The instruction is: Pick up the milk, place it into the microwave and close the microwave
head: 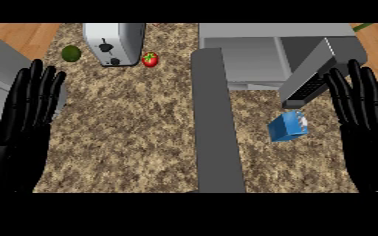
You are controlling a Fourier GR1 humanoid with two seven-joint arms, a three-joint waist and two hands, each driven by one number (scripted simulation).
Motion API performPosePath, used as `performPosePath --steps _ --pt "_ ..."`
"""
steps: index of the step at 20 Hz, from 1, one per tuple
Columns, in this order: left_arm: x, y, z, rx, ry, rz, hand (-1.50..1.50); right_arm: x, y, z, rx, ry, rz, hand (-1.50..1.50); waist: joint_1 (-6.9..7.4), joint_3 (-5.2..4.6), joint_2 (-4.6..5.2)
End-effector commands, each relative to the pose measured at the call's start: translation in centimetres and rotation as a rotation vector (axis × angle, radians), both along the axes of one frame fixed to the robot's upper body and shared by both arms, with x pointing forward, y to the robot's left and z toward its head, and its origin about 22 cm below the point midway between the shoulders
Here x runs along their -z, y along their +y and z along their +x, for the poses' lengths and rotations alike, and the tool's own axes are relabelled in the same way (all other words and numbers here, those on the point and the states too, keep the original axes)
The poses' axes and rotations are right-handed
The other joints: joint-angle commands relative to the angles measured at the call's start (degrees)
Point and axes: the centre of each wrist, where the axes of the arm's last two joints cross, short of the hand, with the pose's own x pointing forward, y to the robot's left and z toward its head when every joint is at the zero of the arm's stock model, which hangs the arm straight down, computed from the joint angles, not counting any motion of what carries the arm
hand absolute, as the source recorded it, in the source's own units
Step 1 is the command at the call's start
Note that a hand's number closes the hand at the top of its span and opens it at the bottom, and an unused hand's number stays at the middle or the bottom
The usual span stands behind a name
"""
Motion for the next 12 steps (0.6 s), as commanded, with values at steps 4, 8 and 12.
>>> performPosePath --steps 4,8,12 --pt "1.9 -0.3 0.9 -0.012 0.074 -0.040 -1.50 -0.5 -0.1 -1.6 0.091 -0.035 -0.043 -1.50 0.22 -0.76 -0.45" --pt "4.4 0.0 -0.3 -0.026 0.198 -0.342 -1.50 -0.8 -0.9 -3.2 0.052 0.091 -0.028 -1.50 0.21 -0.87 -0.56" --pt "5.3 -1.6 -3.1 -0.026 0.214 -0.351 -1.50 -1.9 -2.1 -4.3 0.066 0.094 -0.024 -1.50 0.53 -0.76 -0.57"
